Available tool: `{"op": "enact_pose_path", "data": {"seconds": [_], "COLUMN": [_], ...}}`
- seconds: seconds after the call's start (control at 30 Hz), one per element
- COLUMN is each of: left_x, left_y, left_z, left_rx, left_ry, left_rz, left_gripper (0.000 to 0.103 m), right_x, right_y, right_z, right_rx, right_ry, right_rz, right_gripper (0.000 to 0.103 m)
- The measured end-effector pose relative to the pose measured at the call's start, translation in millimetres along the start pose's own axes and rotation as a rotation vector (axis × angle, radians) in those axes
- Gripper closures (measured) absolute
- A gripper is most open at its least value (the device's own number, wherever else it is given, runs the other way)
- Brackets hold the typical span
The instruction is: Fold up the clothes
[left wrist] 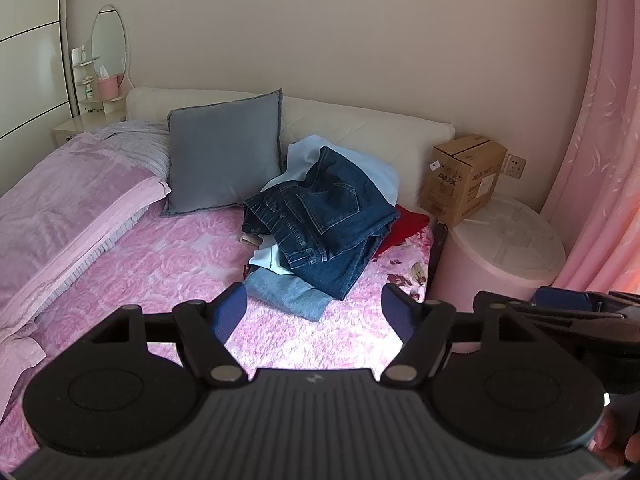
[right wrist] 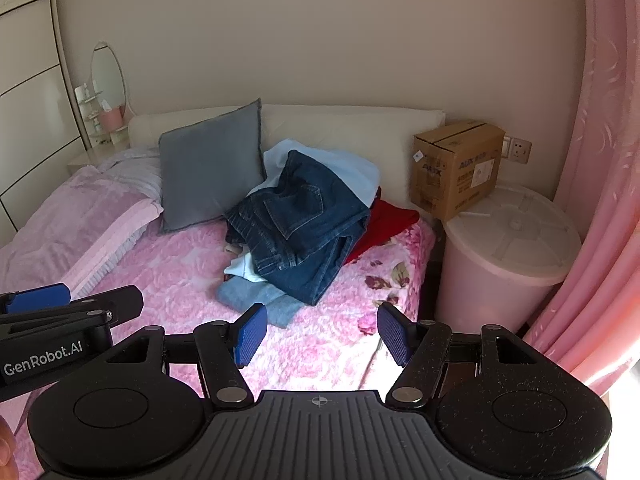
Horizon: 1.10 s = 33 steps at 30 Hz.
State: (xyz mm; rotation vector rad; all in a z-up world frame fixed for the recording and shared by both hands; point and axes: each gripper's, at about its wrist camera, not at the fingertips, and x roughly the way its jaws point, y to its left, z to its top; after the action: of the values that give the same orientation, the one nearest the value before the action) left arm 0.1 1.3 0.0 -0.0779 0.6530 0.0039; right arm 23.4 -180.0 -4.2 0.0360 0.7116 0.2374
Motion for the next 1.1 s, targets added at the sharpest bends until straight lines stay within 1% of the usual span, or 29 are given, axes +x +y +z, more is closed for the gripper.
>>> {"op": "enact_pose_path", "data": {"seconds": [0.8,0.9,0.93,1.1], "left_x": [7,9,9,9], "left_y": [16,14,17,17], "left_z": [2,8,3,4], "left_rx": [-0.021,-0.021,-0.021,-0.016], "left_ry": [0.011,0.017,0.014,0.015], "left_rz": [-0.002,0.002,-0.001,0.0], "left_gripper": [0.032,0.032,0.032,0.032], "right_x": [4,5,5,5], "right_y": [11,13,13,11], "right_z": [19,17,17,14], "right_rx": [-0.02,-0.022,-0.023,-0.031], "right_ry": [0.016,0.012,0.013,0.005], "right_rz": [0.002,-0.002,-0.003,-0.006], "right_gripper": [0.038,0.038,0.038,0.038]}}
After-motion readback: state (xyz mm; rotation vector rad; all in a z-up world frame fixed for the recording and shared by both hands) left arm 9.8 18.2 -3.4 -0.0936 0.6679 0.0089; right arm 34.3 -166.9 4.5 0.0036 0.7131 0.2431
